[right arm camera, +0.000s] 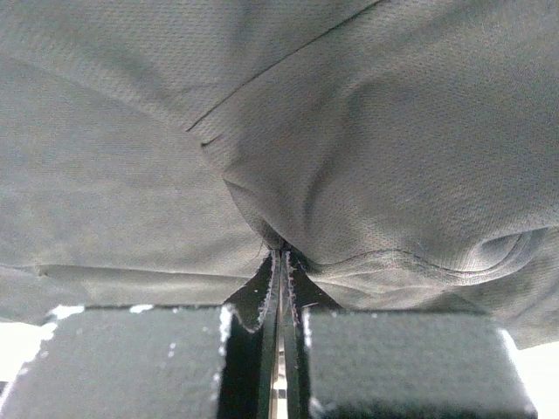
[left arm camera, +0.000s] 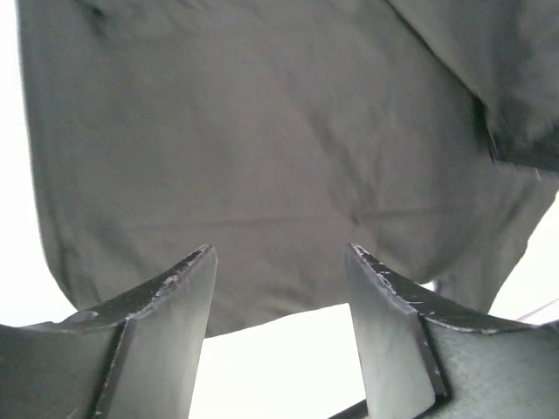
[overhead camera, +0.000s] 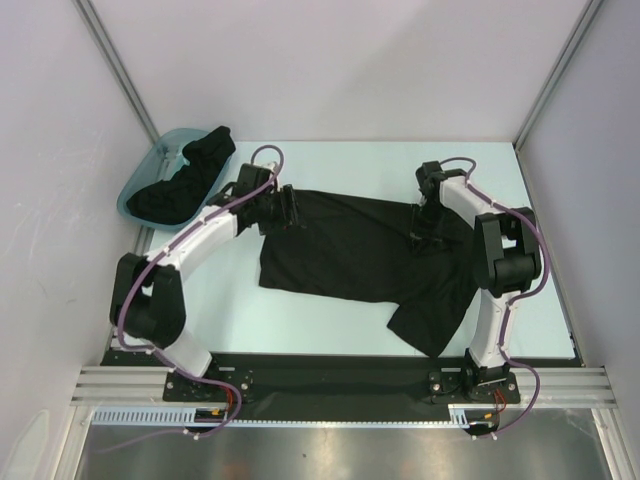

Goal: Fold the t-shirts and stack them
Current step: Fold the tshirt

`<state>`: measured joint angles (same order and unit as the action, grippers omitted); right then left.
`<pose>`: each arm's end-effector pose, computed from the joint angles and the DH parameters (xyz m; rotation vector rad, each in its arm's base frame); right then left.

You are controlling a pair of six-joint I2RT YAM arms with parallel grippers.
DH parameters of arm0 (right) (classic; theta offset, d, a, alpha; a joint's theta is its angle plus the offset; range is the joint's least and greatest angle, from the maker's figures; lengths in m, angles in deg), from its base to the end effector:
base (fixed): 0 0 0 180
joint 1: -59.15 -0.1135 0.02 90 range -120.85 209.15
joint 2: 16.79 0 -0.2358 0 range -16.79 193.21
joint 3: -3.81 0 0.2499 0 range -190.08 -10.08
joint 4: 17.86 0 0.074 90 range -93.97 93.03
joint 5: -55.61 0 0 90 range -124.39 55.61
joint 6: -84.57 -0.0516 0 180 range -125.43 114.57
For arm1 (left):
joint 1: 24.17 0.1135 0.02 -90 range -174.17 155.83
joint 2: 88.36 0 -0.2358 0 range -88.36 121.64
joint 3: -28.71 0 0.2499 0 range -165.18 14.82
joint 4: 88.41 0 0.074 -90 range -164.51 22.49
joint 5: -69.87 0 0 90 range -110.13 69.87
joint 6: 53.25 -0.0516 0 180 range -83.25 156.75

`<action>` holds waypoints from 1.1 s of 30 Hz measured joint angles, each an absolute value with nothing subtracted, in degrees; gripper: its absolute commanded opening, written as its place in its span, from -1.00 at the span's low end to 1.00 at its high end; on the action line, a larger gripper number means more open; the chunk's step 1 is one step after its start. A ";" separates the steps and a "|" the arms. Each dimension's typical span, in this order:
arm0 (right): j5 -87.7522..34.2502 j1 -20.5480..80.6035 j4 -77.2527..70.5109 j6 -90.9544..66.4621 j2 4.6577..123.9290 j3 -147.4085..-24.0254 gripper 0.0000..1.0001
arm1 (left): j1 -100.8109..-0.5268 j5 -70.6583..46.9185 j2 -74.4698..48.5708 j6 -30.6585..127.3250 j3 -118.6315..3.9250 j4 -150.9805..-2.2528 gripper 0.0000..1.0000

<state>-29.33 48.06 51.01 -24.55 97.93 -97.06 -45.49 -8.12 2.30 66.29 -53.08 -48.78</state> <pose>0.3692 0.0770 0.1435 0.2041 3.0299 0.1799 0.3241 -0.1380 0.2175 -0.0797 2.4991 -0.6438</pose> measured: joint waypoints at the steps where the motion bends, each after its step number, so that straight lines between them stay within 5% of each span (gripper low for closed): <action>1: -29.33 48.04 50.93 -24.72 97.93 -96.73 -1.00 | -45.08 -9.00 3.43 66.32 -54.20 -48.36 0.34; 16: -28.87 49.68 46.95 -24.90 98.04 -96.71 -1.00 | -41.56 -19.14 26.56 73.33 -69.06 -47.20 0.02; 33: -27.80 51.84 45.27 -24.20 98.04 -96.49 -1.00 | -41.56 -22.61 34.91 75.82 -79.79 -46.50 -0.19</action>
